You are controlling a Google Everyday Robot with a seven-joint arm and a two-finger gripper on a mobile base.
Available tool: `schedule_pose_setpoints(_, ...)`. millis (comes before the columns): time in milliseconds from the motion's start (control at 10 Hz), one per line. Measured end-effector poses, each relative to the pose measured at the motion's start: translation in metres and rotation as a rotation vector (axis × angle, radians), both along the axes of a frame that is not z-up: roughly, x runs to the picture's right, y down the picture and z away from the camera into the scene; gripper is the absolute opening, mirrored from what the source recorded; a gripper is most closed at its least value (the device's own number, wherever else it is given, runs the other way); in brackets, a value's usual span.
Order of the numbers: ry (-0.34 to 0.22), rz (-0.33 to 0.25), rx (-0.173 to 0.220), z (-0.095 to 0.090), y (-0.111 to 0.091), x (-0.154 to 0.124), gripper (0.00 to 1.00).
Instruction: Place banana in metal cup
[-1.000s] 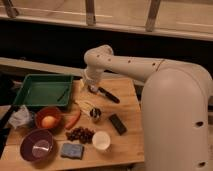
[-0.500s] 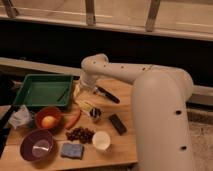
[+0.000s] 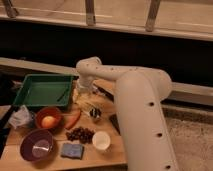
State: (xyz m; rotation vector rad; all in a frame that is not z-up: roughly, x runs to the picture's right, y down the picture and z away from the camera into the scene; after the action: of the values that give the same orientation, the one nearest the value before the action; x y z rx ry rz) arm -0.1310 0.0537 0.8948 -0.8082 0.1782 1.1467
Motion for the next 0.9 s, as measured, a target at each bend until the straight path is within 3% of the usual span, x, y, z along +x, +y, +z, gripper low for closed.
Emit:
schedule_pose_setpoints(100,0.010,-0.032,-0.020,0.011,0.010,0.001,0.65)
schedule_pose_setpoints(400,0.011,-0.044,-0.049,0.023,0.019,0.004,0.64)
schedule_pose_setpoints(600,0.006,-0.047,-0.055,0.024,0.024,0.001,0.49)
schedule_pose_setpoints(900,-0.007,-0.064,-0.047,0.018,0.025,-0.007,0.17)
